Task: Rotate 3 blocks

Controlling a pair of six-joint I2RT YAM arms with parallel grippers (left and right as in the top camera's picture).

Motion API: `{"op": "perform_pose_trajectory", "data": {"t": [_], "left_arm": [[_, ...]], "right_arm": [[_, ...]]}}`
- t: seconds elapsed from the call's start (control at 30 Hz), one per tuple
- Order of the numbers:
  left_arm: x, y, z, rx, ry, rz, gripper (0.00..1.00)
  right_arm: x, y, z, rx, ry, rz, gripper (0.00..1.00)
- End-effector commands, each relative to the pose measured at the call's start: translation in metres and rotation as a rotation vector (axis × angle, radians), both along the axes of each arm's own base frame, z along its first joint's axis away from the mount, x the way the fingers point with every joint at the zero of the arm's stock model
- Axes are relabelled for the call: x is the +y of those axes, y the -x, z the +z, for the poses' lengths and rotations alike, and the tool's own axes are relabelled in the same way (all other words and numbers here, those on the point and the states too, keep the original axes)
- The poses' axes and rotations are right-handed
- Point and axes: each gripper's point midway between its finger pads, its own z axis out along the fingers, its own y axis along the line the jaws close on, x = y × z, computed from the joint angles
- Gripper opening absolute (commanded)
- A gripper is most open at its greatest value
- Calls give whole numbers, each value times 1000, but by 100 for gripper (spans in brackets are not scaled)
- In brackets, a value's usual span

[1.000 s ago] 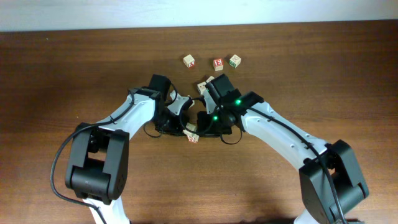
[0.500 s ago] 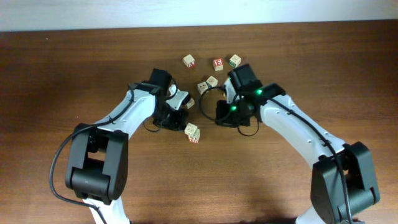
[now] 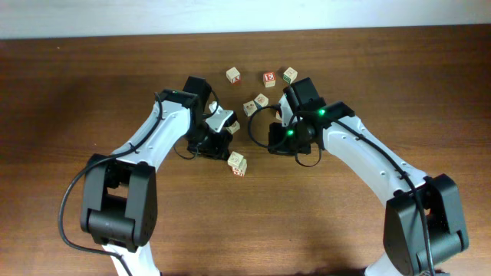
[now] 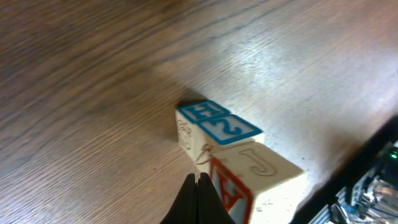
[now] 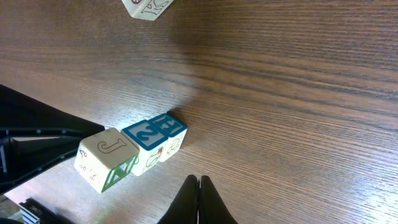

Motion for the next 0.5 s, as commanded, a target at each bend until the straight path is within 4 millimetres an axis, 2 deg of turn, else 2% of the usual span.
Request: {"op": "perform_pose_trajectory", "data": {"t": [0.0, 0.47], "left_arm": [[-12, -1, 11, -12, 77, -33, 0], [-11, 1, 10, 29, 60, 30, 0]], "right_arm": [[-2, -3, -2, -11, 15, 4, 4], [-1, -4, -2, -14, 14, 4, 4]]}}
